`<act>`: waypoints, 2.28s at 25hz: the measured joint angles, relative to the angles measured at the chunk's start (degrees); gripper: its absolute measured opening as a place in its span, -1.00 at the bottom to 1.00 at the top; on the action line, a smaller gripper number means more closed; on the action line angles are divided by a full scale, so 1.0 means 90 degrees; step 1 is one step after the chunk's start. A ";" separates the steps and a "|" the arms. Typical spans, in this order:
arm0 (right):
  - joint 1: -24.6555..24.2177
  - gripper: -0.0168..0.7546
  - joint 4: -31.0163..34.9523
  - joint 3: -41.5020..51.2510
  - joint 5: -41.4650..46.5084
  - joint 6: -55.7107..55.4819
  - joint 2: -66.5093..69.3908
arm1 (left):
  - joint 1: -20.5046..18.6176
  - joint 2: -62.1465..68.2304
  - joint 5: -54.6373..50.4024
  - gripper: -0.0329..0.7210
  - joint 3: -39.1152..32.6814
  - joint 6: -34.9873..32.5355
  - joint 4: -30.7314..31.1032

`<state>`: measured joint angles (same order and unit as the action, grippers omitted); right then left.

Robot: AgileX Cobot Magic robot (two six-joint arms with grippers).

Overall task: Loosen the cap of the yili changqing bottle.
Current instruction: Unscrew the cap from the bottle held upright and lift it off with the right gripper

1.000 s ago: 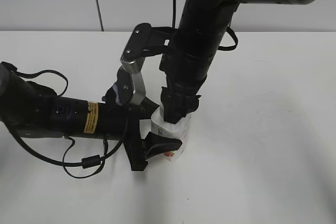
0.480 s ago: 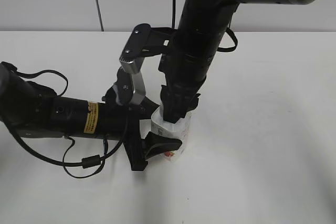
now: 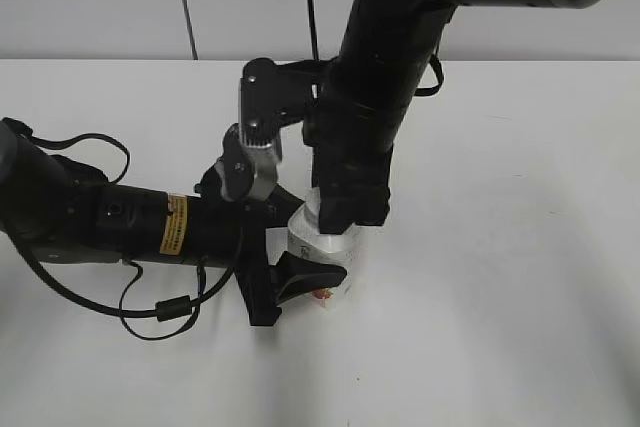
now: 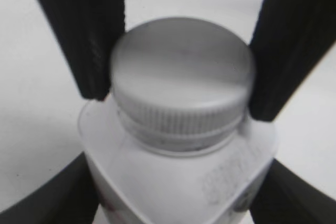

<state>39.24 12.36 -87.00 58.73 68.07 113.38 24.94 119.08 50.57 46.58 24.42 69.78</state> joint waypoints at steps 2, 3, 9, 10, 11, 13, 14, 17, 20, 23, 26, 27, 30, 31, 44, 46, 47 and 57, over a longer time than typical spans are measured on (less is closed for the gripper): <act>0.0000 0.06 0.0002 0.0000 0.0000 0.0626 0.0000 | 0.0000 0.0000 0.0000 0.37 0.0000 0.0000 0.0000; 0.0000 0.06 0.0002 0.0000 0.0000 0.0825 0.0000 | 0.0000 0.0000 0.0000 0.37 0.0000 0.0000 0.0000; 0.0000 0.06 0.0002 0.0000 0.0000 0.1293 0.0000 | 0.0000 0.0000 0.0000 0.37 0.0000 -0.0006 0.0000; 0.0000 0.06 0.0002 0.0000 0.0000 0.1311 0.0000 | 0.0000 0.0000 0.0000 0.37 0.0000 -0.0006 0.0000; 0.0000 0.06 0.0002 0.0000 0.0000 0.1316 0.0000 | 0.0000 0.0000 0.0000 0.37 0.0000 -0.0006 0.0000; 0.0000 0.06 0.0002 0.0000 0.0000 0.1325 0.0000 | 0.0000 0.0000 0.0000 0.37 0.0000 -0.0006 0.0000; 0.0000 0.06 0.0002 0.0000 -0.0008 0.1264 0.0000 | 0.0000 0.0000 0.0000 0.37 0.0000 -0.0006 0.0000; 0.0000 0.22 -0.0013 0.0000 -0.0054 0.0776 0.0000 | 0.0000 0.0000 0.0000 0.37 0.0000 -0.0006 0.0000; 0.0000 0.53 -0.0034 0.0000 -0.0120 0.0591 0.0000 | 0.0000 0.0000 0.0000 0.37 0.0000 0.0000 0.0000; 0.0000 0.56 -0.0014 0.0000 -0.0122 0.0520 -0.0059 | 0.0000 0.0000 0.0000 0.37 0.0000 0.0000 0.0000; 0.0000 0.54 -0.0011 0.0000 -0.0122 0.0105 -0.0255 | 0.0000 0.0000 0.0000 0.37 0.0000 0.0000 0.0000; 0.0000 0.54 0.0003 0.0000 -0.0122 -0.0147 -0.0323 | 0.0000 0.0000 0.0000 0.37 0.0000 0.0000 0.0000; 0.0000 0.54 0.0017 0.0000 -0.0122 -0.1515 -0.0426 | 0.0000 0.0000 0.0000 0.37 0.0000 0.0000 0.0000; 0.0000 0.54 0.0017 0.0000 -0.0116 -0.2143 -0.0434 | 0.0000 0.0000 0.0000 0.37 0.0000 0.0000 0.0000; 0.0000 0.53 -0.0104 -0.0012 0.0172 -0.5553 -0.0244 | 0.0000 0.0000 0.0000 0.37 0.0000 0.0000 0.0000; 0.0000 0.52 -0.0205 -0.0012 0.0180 -0.5565 -0.0156 | 0.0000 0.0000 0.0000 0.37 0.0000 0.0000 0.0000; 0.0000 0.50 -0.0231 -0.0012 0.0180 -0.5586 -0.0128 | 0.0000 0.0000 0.0006 0.37 0.0000 0.0000 0.0000; 0.0000 0.29 -0.0177 -0.0012 0.0045 -0.5627 -0.0114 | 0.0000 0.0000 0.0006 0.37 0.0000 0.0000 0.0000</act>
<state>39.24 10.76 -87.11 59.14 17.42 112.35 24.94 119.08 50.62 46.58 24.42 69.78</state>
